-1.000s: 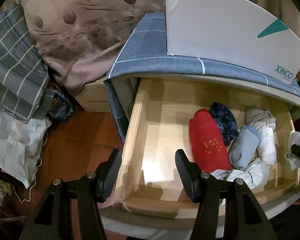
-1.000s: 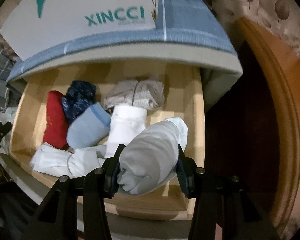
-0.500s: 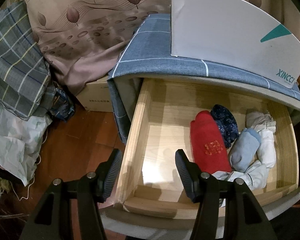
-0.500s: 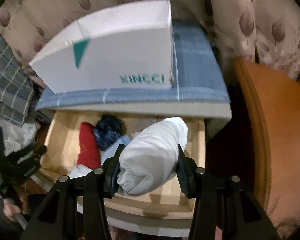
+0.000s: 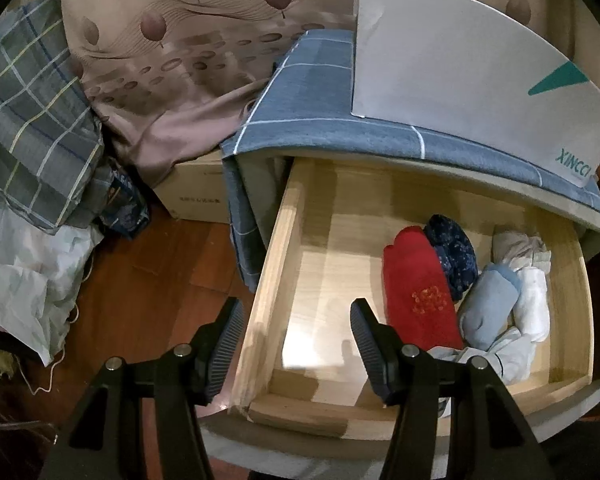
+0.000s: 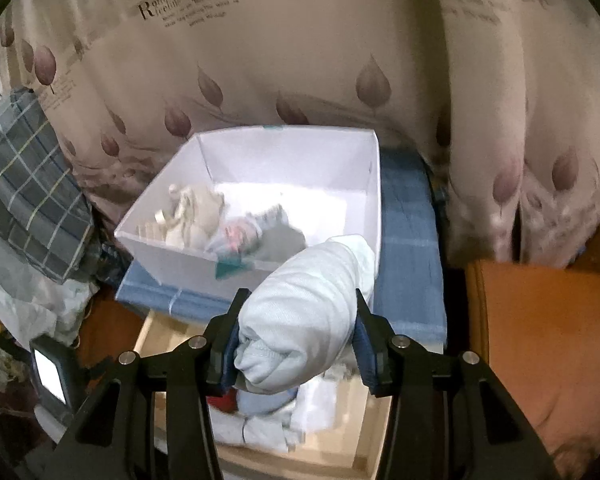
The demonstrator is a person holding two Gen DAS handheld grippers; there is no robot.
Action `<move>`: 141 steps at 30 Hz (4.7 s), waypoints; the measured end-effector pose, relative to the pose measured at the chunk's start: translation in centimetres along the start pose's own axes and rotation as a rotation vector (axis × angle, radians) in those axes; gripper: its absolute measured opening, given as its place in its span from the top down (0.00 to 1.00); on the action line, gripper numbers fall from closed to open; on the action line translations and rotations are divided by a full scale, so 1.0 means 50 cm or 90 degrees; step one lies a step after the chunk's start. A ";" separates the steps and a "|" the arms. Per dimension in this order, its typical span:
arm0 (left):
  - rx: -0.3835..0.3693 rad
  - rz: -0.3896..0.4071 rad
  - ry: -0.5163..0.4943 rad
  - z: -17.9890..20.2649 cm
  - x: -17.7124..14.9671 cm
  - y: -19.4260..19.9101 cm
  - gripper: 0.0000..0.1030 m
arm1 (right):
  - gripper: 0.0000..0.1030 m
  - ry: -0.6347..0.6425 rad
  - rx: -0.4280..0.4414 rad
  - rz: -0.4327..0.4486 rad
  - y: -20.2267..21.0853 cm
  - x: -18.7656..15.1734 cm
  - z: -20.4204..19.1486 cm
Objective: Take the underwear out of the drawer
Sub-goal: 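Lift the grey rolled garment with the right tool into the box and open it, then move the right tool back into the drawer toward the white rolled garment, then grasp the white rolled garment with the right tool, then reach into the drawer and grasp the red sock with the left tool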
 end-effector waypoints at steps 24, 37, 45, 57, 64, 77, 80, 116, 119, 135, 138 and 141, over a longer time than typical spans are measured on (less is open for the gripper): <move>-0.019 -0.001 0.025 -0.010 -0.001 -0.007 0.45 | 0.49 0.018 -0.052 -0.160 -0.301 0.073 -0.015; -0.016 -0.006 0.029 -0.009 -0.003 -0.011 0.45 | 0.38 0.020 -0.001 -0.094 -0.168 0.105 -0.036; -0.013 -0.009 0.029 -0.010 -0.005 -0.012 0.45 | 0.38 0.068 0.021 -0.158 -0.081 -0.049 -0.027; -0.009 -0.016 0.031 -0.016 -0.008 -0.016 0.45 | 0.43 0.038 -0.015 -0.330 -0.253 -0.314 0.043; -0.012 -0.021 0.033 -0.017 -0.012 -0.019 0.45 | 0.44 0.028 -0.039 -0.370 -0.351 -0.366 0.063; -0.004 -0.039 0.018 -0.007 -0.014 -0.030 0.45 | 0.51 0.075 -0.081 -0.422 -0.421 -0.413 0.073; -0.001 -0.042 0.015 -0.006 -0.013 -0.032 0.45 | 0.52 0.089 -0.096 -0.430 -0.413 -0.426 0.084; -0.131 -0.168 -0.046 0.197 0.012 -0.108 0.45 | 0.55 0.095 -0.081 -0.491 -0.353 -0.532 0.115; -0.124 -0.182 -0.058 0.218 0.016 -0.128 0.45 | 0.55 0.091 -0.075 -0.492 -0.354 -0.529 0.118; -0.091 -0.329 0.009 0.212 -0.006 -0.251 0.41 | 0.55 0.072 -0.052 -0.496 -0.360 -0.515 0.125; -0.103 -0.331 0.000 0.209 -0.003 -0.256 0.43 | 0.55 0.072 -0.052 -0.496 -0.359 -0.516 0.124; -0.112 -0.337 -0.013 0.207 -0.003 -0.258 0.47 | 0.55 0.072 -0.052 -0.496 -0.359 -0.517 0.123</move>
Point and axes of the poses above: each gripper's, at about its wrist camera, not at the fingertips, and y roughly against the way its jaws point, z to its right, x to its top, the point moved 8 cm from there along -y, roughly the way its jaws point, and after that the axes turned 5 degrees about -y, right-handed, at the moved point
